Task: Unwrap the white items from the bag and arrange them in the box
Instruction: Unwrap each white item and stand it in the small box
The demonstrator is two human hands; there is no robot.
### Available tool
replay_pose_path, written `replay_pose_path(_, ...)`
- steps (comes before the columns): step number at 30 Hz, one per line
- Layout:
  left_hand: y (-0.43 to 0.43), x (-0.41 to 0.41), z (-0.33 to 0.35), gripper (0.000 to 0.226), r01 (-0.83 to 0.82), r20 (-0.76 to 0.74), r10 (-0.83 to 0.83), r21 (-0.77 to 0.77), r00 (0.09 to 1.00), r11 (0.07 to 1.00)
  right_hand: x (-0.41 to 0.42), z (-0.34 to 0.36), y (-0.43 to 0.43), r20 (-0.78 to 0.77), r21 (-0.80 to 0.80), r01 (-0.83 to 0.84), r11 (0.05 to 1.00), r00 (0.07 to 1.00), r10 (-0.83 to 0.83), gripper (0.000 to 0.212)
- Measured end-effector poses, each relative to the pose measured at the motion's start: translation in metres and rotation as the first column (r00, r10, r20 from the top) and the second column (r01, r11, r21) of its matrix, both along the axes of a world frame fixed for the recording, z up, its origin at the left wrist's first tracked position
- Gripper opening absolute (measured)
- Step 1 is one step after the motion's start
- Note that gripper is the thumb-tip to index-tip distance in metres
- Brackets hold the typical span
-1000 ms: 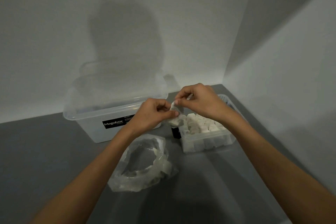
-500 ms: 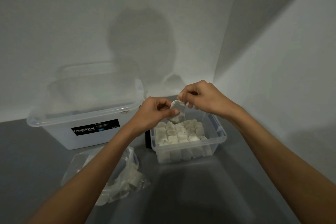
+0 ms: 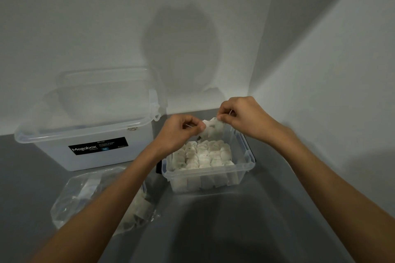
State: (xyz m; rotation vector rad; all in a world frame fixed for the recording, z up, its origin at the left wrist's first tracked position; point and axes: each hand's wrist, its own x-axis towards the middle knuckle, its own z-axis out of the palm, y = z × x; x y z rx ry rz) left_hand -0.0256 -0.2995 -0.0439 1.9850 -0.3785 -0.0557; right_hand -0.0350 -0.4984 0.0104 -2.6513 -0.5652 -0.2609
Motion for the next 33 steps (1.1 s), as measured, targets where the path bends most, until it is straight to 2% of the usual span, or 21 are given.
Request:
replay_pose_path(3, 0.000, 0.007, -0.005, 0.008, -0.063, 0.035, 0.062, 0.046, 0.997, 0.997, 0.004, -0.008, -0.007, -0.039, -0.025, 0.012, 1.000, 0.999, -0.013, 0.011)
replay_pose_path(7, -0.006, 0.011, -0.013, 0.021, -0.074, 0.017, 0.072, 0.109, 0.997, 0.991, 0.007, -0.019, -0.010, -0.176, -0.089, -0.009, 0.996, 0.984, -0.006, 0.013)
replay_pose_path(11, -0.012, 0.010, -0.020, 0.020, -0.043, -0.005, 0.045, 0.208, 0.999, 0.977, 0.005, -0.034, -0.007, -0.406, -0.187, -0.085, 0.979, 0.914, 0.002, 0.016)
replay_pose_path(16, -0.014, 0.009, -0.026, 0.013, -0.018, -0.005, 0.019, 0.238, 1.000, 0.971, 0.015, -0.062, -0.001, -0.545, -0.364, -0.169, 0.916, 0.836, -0.062, 0.015)
replay_pose_path(22, -0.014, 0.011, -0.030, 0.013, -0.016, -0.014, 0.020, 0.235, 1.000, 0.972, 0.021, -0.081, 0.009, -0.529, -0.585, -0.195, 0.787, 0.828, -0.189, 0.014)
replay_pose_path(26, -0.010, 0.014, -0.032, 0.013, -0.024, -0.043, 0.034, 0.229, 0.998, 0.973, 0.018, -0.080, 0.018, -0.498, -0.654, -0.216, 0.725, 0.845, -0.197, 0.031)
replay_pose_path(33, -0.001, 0.020, -0.032, 0.011, -0.038, -0.074, 0.055, 0.213, 0.996, 0.976, 0.020, -0.096, 0.021, -0.513, -0.625, -0.191, 0.757, 0.831, -0.214, 0.025)
